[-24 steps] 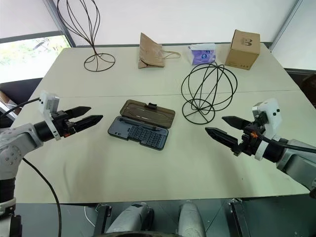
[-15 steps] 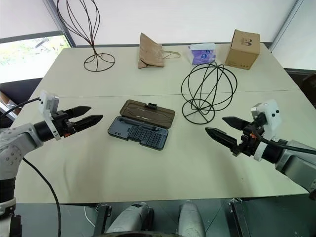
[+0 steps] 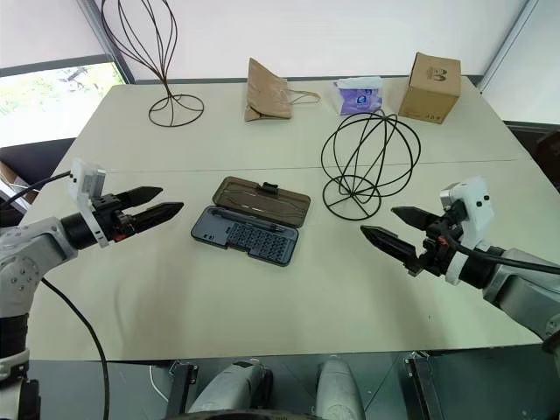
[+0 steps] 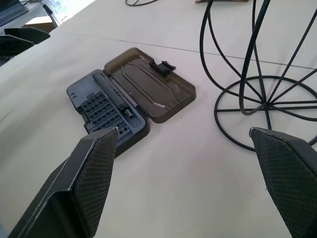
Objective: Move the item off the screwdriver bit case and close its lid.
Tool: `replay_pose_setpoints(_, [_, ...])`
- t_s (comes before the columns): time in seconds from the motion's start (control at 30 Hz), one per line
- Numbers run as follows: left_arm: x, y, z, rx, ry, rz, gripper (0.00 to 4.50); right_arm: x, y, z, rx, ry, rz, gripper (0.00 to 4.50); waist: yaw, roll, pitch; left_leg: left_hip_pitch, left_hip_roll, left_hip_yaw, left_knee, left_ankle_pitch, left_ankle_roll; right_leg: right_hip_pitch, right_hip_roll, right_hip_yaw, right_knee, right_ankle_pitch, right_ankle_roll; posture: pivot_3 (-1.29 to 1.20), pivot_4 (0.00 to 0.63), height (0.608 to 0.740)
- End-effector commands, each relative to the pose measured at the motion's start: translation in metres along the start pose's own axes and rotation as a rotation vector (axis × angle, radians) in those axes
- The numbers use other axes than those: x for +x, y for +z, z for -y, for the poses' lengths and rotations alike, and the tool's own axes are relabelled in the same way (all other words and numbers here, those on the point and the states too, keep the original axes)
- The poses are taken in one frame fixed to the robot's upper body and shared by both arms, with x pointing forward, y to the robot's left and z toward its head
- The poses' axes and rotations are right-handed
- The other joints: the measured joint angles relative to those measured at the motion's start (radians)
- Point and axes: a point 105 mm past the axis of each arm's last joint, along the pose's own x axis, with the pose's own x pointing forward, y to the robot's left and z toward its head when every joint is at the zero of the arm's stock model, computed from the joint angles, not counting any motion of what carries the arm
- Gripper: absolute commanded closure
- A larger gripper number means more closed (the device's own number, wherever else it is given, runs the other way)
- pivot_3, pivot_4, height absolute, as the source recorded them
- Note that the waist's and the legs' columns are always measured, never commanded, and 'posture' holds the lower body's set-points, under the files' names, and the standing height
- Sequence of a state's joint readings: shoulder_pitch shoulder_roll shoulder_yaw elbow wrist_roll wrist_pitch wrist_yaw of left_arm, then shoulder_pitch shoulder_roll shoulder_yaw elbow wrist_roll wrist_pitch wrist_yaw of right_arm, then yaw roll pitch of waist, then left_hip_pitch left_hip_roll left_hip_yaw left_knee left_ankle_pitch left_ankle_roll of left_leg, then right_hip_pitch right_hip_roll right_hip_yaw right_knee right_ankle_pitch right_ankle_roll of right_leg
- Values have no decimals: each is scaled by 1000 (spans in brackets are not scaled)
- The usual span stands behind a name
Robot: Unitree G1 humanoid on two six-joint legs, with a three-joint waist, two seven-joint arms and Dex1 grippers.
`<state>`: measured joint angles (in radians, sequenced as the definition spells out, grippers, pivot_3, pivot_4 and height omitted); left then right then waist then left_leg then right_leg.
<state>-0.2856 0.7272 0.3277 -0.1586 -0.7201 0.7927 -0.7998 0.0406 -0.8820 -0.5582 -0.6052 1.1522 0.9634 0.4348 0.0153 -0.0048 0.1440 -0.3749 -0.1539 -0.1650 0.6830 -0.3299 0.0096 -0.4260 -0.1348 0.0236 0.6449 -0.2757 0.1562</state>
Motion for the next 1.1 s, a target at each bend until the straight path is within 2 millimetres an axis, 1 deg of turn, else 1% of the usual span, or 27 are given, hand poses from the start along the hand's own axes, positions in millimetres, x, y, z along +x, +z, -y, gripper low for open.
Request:
replay_pose_setpoints(0.03, [4, 15, 8, 44, -42, 47, 0, -1, 6, -3, -31, 0, 32, 135, 0, 0, 0, 0, 0, 0, 0, 0, 0, 0, 0, 0, 0, 0, 0, 0, 150, 740])
replay_pose_setpoints(0.13, [6, 17, 11, 53, -61, 51, 0, -1, 6, -2, -34, -5, 35, 135, 0, 0, 0, 0, 0, 0, 0, 0, 0, 0, 0, 0, 0, 0, 0, 0, 150, 740])
replay_pose_setpoints(0.27, [16, 25, 20, 79, -124, 66, 0, 2, 12, 7, -60, -57, 70, 135, 0, 0, 0, 0, 0, 0, 0, 0, 0, 0, 0, 0, 0, 0, 0, 0, 150, 740])
replay_pose_setpoints(0.33, [29, 30, 37, 125, -217, 63, 0, 8, 17, 20, -75, -119, 101, 135, -1, -1, 0, 0, 0, 0, 0, 0, 0, 0, 0, 0, 0, 0, 0, 0, 150, 740])
replay_pose_setpoints(0.4, [43, 40, 62, 175, -344, 69, 0, 14, 23, 31, -82, -165, 129, 135, 1, -1, 0, 0, 0, 0, 1, 0, 0, 0, 0, 0, 0, 0, 0, 0, 150, 740])
replay_pose_setpoints(0.47, [55, 52, 81, 204, -442, 93, 0, 23, 29, 36, -69, -158, 161, 135, 0, -1, 0, -1, 0, 0, 1, 0, 0, 0, 0, 0, 0, 0, 0, 0, 150, 740])
replay_pose_setpoints(0.5, [58, 56, 85, 209, -465, 105, 0, 28, 29, 34, -71, -140, 165, 135, -2, -1, 0, 0, 0, 0, 1, 0, 0, 0, 0, 0, 0, 0, 0, 0, 150, 740])
replay_pose_setpoints(0.6, [63, 59, 88, 212, -477, 116, 0, 41, 26, 39, -81, -147, 163, 135, -12, -1, 0, 0, 0, 1, -1, 0, 0, -1, 0, 0, 0, 0, 0, 0, 150, 740])
replay_pose_setpoints(0.8, [65, 46, 87, 209, -457, 100, 0, 62, 25, 50, -60, -174, 194, 135, -26, 0, 0, 0, 1, 1, -1, 0, 0, -2, 0, 0, 1, 0, 0, 0, 150, 740])
replay_pose_setpoints(0.83, [65, 44, 86, 208, -451, 98, 0, 65, 25, 53, -60, -186, 196, 368, -26, 0, 0, 0, 1, 1, -1, 0, 0, -2, 0, 0, 1, 0, 0, 0, 150, 740])
replay_pose_setpoints(0.9, [65, 42, 85, 206, -438, 99, 0, 69, 24, 59, -63, -210, 196, 1056, -25, 0, 0, 0, 1, 1, -1, 0, 0, -2, 1, 0, 1, 0, 0, 0, 150, 740])
replay_pose_setpoints(0.97, [63, 39, 85, 200, -426, 100, 0, 72, 22, 61, -64, -210, 195, 2049, -22, 0, 0, 0, 0, 0, 0, 0, 0, -2, 0, 0, 2, 0, 0, 0, 150, 740])
replay_pose_setpoints(1.1, [60, 32, 83, 190, -400, 91, 0, 76, 24, 61, -71, -197, 197, 4202, -24, 0, 0, 0, 0, 0, 0, 0, 0, -2, 0, 0, 2, 0, 0, 0, 150, 740])
